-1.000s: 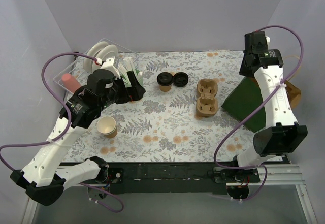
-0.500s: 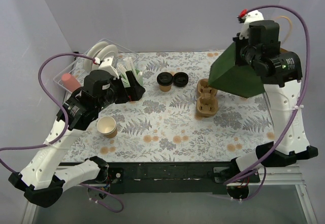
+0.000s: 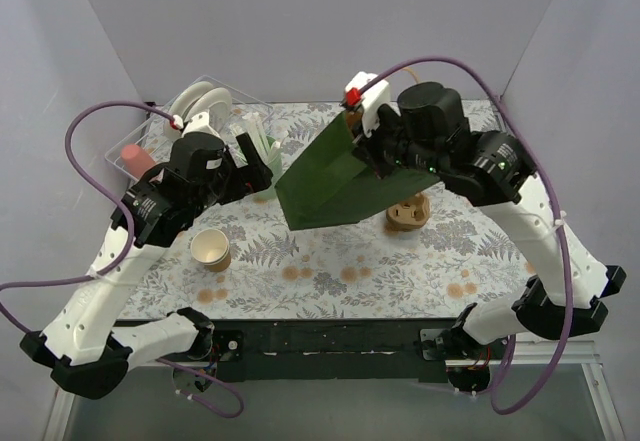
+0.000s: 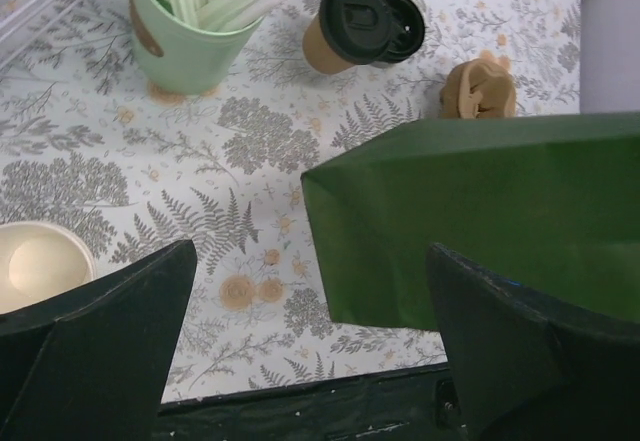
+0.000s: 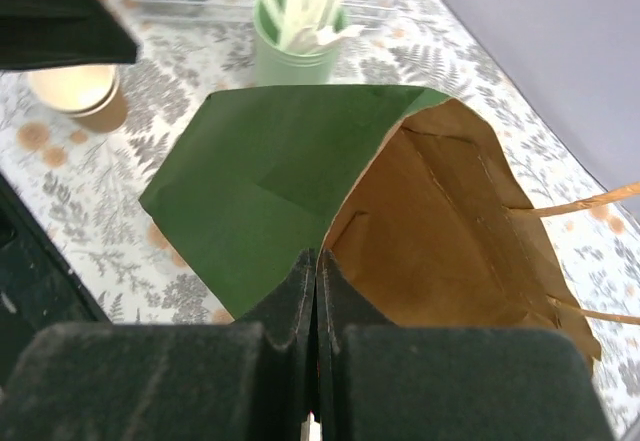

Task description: Pack the takeout coffee

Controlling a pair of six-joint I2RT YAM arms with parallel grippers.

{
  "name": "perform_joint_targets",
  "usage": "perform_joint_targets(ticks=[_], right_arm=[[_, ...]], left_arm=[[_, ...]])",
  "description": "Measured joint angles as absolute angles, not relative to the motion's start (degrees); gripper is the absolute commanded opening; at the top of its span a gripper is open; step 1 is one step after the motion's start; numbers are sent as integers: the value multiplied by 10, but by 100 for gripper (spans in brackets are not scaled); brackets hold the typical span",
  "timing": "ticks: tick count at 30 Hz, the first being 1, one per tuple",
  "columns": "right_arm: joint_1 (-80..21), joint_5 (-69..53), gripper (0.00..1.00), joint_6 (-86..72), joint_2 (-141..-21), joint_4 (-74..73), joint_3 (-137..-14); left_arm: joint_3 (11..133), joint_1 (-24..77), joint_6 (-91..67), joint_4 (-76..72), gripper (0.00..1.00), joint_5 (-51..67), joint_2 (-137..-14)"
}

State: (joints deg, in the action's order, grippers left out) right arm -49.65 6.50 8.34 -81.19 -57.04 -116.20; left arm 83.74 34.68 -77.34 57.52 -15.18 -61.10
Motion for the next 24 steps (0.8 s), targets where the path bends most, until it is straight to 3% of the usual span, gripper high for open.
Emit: perform_joint_targets(ticks=[11,17,22,24], right_arm=[[-627,45,1,170,-809,-510,-986],[-689,50,2,209,-809,-450,-883],[-714,71,13,223,-812,-433,-855],[-717,79,22,222,-812,-426,-854]], left_arm=[[883,337,-856,664,98,-186,-663],[894,276,-854,694,98,-194,-697],[902,244,-852,699,98,-180,-726],[902,241,-848,701,98,-169,-729]])
